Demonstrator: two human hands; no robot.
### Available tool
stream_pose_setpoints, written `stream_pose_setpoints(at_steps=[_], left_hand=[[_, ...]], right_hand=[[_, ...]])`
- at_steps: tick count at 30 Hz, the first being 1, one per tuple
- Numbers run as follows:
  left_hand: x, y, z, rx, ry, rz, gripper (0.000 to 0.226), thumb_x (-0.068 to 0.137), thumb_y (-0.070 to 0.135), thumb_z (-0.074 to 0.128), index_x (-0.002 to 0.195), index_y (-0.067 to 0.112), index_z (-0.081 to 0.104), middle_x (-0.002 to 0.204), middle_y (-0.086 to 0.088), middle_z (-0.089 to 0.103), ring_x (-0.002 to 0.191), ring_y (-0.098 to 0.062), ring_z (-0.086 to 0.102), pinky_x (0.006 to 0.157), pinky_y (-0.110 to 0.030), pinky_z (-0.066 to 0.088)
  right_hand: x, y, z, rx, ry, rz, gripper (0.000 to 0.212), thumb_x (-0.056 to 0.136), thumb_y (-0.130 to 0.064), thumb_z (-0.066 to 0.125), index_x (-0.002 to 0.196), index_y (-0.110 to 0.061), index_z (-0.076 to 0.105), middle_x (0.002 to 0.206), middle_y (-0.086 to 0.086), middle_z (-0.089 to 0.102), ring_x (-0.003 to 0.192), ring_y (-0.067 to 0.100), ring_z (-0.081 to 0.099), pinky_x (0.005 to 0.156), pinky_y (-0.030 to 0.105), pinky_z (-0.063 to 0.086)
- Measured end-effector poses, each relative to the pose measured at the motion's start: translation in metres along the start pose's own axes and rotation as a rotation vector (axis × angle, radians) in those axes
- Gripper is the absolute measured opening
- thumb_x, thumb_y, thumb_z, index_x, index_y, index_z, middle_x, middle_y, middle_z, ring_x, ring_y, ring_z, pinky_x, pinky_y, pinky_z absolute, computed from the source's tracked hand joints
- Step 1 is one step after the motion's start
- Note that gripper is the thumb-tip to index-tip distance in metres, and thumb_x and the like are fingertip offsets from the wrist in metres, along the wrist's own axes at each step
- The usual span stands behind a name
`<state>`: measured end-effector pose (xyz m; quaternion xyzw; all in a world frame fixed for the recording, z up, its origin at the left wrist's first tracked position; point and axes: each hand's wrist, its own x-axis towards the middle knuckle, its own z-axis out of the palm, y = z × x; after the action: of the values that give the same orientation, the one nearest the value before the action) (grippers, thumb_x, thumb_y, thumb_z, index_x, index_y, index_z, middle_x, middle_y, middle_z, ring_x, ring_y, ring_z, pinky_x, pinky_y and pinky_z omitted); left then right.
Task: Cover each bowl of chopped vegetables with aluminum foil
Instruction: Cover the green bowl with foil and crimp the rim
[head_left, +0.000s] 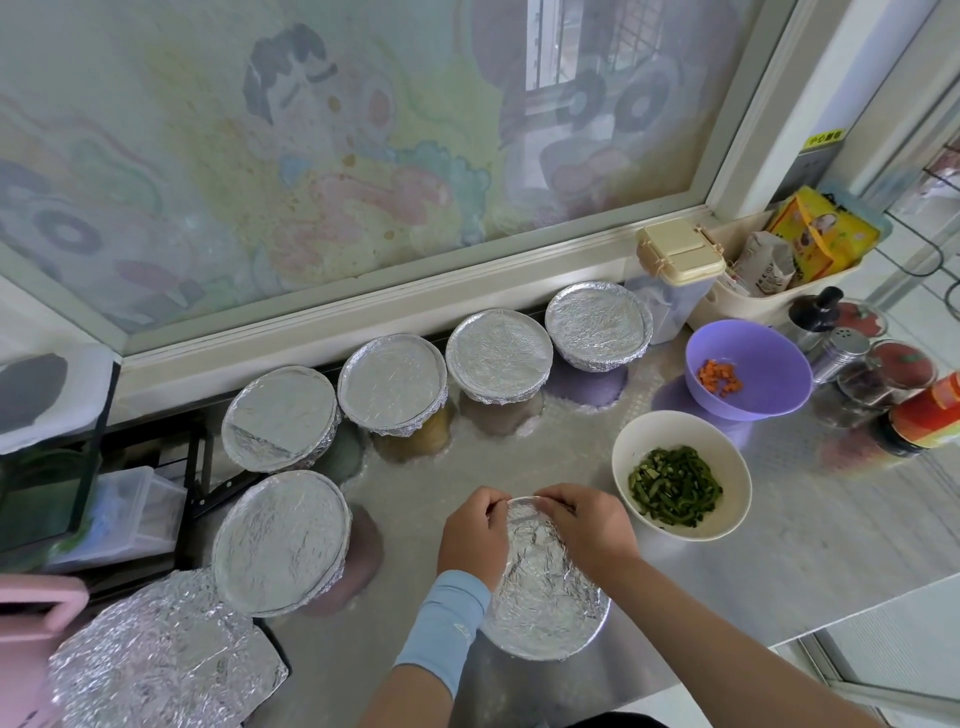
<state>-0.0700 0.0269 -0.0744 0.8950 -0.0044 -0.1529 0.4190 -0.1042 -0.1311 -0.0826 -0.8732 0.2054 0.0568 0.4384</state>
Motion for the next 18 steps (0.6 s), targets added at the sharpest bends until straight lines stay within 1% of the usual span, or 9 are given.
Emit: stream_pose_setpoints(at_steps=[2, 5, 9, 12, 14, 15, 16, 17, 18], left_hand=[[0.002, 0.000, -0.001, -0.013, -0.058, 0.026, 0.018, 0.096, 0.025, 0.053, 0.100, 0.030, 0.070, 0.092, 0.017, 0.070, 0.086, 0.000, 0.062, 0.073, -0.006, 0.044], [0.007, -0.001, -0.001, -0.082, -0.116, 0.006, 0.016, 0.092, 0.034, 0.061, 0.100, 0.029, 0.075, 0.091, 0.018, 0.072, 0.087, 0.003, 0.064, 0.080, -0.018, 0.051], [0.009, -0.002, -0.001, -0.108, -0.101, -0.029, 0.017, 0.094, 0.032, 0.061, 0.098, 0.024, 0.076, 0.088, 0.016, 0.072, 0.083, 0.002, 0.065, 0.078, -0.021, 0.052], [0.006, 0.000, -0.002, -0.072, -0.083, -0.021, 0.019, 0.097, 0.031, 0.058, 0.095, 0.025, 0.075, 0.085, 0.014, 0.071, 0.080, 0.000, 0.064, 0.073, -0.018, 0.050], [0.002, 0.001, 0.000, -0.048, -0.051, -0.014, 0.020, 0.098, 0.030, 0.055, 0.090, 0.025, 0.073, 0.079, 0.011, 0.070, 0.074, -0.002, 0.062, 0.066, -0.015, 0.046], [0.001, 0.001, 0.002, -0.041, -0.031, -0.016, 0.022, 0.098, 0.029, 0.054, 0.086, 0.024, 0.072, 0.074, 0.009, 0.068, 0.068, -0.004, 0.060, 0.061, -0.015, 0.044], [-0.001, -0.001, 0.003, -0.037, -0.013, -0.021, 0.024, 0.099, 0.028, 0.052, 0.083, 0.021, 0.070, 0.070, 0.006, 0.066, 0.063, -0.005, 0.056, 0.058, -0.016, 0.041], [-0.003, -0.002, 0.003, -0.025, 0.001, -0.023, 0.026, 0.099, 0.027, 0.051, 0.083, 0.019, 0.070, 0.068, 0.005, 0.064, 0.061, -0.007, 0.054, 0.056, -0.018, 0.040], [-0.003, -0.003, 0.002, 0.000, 0.011, -0.012, 0.026, 0.099, 0.026, 0.051, 0.083, 0.018, 0.070, 0.069, 0.005, 0.065, 0.062, -0.009, 0.054, 0.058, -0.020, 0.041]], right_hand=[[0.001, -0.001, -0.001, 0.011, 0.000, -0.003, 0.008, 0.087, -0.040, 0.070, 0.090, -0.037, 0.077, 0.075, -0.019, 0.072, 0.071, 0.000, 0.064, 0.072, 0.024, 0.052], [0.002, -0.001, -0.001, 0.023, -0.011, -0.014, 0.008, 0.086, -0.040, 0.070, 0.089, -0.036, 0.077, 0.076, -0.022, 0.071, 0.072, -0.002, 0.064, 0.073, 0.023, 0.052], [0.002, 0.001, 0.000, 0.009, -0.022, -0.023, 0.010, 0.088, -0.041, 0.068, 0.092, -0.036, 0.077, 0.080, -0.022, 0.072, 0.076, -0.002, 0.065, 0.076, 0.025, 0.053], [0.004, -0.001, -0.002, -0.014, -0.051, -0.034, 0.013, 0.089, -0.044, 0.065, 0.093, -0.037, 0.076, 0.078, -0.022, 0.071, 0.073, -0.002, 0.063, 0.074, 0.026, 0.053], [0.005, -0.005, -0.004, -0.077, -0.089, -0.071, 0.016, 0.091, -0.044, 0.063, 0.095, -0.035, 0.075, 0.075, -0.019, 0.070, 0.069, 0.000, 0.060, 0.073, 0.029, 0.053], [0.005, -0.006, -0.005, -0.111, -0.087, -0.106, 0.017, 0.092, -0.043, 0.063, 0.099, -0.033, 0.075, 0.080, -0.017, 0.070, 0.073, 0.001, 0.061, 0.077, 0.029, 0.052], [0.005, -0.006, -0.004, -0.135, -0.058, -0.143, 0.018, 0.091, -0.041, 0.064, 0.103, -0.031, 0.074, 0.091, -0.016, 0.071, 0.082, 0.003, 0.062, 0.082, 0.029, 0.052], [0.005, -0.004, -0.003, -0.148, -0.009, -0.168, 0.021, 0.090, -0.039, 0.067, 0.107, -0.029, 0.072, 0.102, -0.016, 0.068, 0.090, 0.005, 0.062, 0.087, 0.028, 0.050], [0.003, -0.003, -0.002, -0.155, 0.043, -0.172, 0.023, 0.088, -0.038, 0.069, 0.109, -0.028, 0.070, 0.107, -0.016, 0.065, 0.092, 0.007, 0.062, 0.088, 0.028, 0.049]])
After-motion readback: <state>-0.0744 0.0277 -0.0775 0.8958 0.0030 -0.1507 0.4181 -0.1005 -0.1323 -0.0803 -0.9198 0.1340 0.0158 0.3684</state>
